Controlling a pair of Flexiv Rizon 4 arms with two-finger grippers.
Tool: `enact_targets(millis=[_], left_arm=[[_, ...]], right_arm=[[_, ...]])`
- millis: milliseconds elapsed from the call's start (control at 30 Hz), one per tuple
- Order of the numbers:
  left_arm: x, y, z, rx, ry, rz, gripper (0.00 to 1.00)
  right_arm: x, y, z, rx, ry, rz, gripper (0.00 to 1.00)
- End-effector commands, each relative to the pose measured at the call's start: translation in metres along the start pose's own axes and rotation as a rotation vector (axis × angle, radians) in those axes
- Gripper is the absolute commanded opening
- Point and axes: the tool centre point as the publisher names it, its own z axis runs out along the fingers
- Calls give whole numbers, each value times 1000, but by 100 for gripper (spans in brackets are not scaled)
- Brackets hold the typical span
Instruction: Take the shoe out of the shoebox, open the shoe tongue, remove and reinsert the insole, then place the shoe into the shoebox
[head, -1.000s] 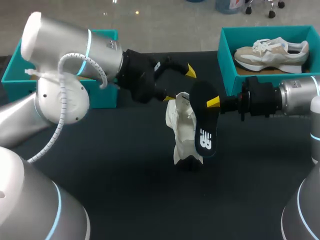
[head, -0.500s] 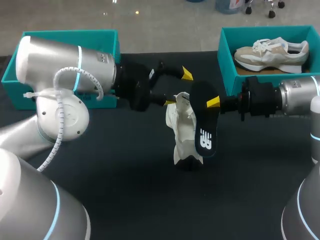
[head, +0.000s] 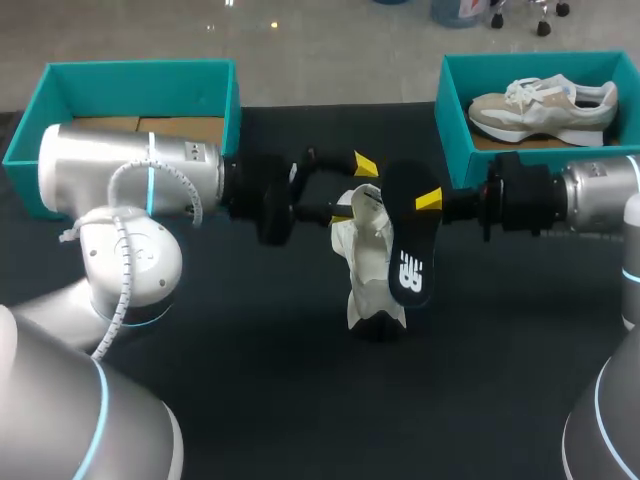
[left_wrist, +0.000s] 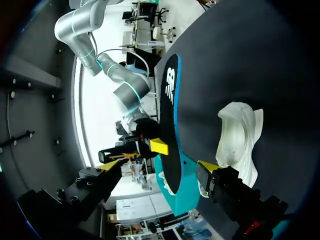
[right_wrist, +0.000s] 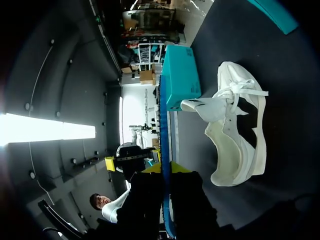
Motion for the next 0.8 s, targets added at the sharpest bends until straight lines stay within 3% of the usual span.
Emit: enact_targets(millis=[33,233,633,667,733,800], left_arm=[[6,-5,2,-17,-40,-2,100],[8,-5,10,-37,-94,-47,100],[-3,-10,30,-38,-178,-73,99],[-3,-10,31,-38,-182,-82,91],[-4,-10,33,-39,-188,-85,88],[-4,-11,35,-39,-202,-95,69]], right_arm=[[8,-4,-3,-10,2,2,0],[20,-7,1,-20,72,33,0],[28,-5,11,-15,68,42,0],[29,-5,12,-12,71,39,0],[32,-6,14,4,74,36,0],[34,-8,17,21,75,36,0]])
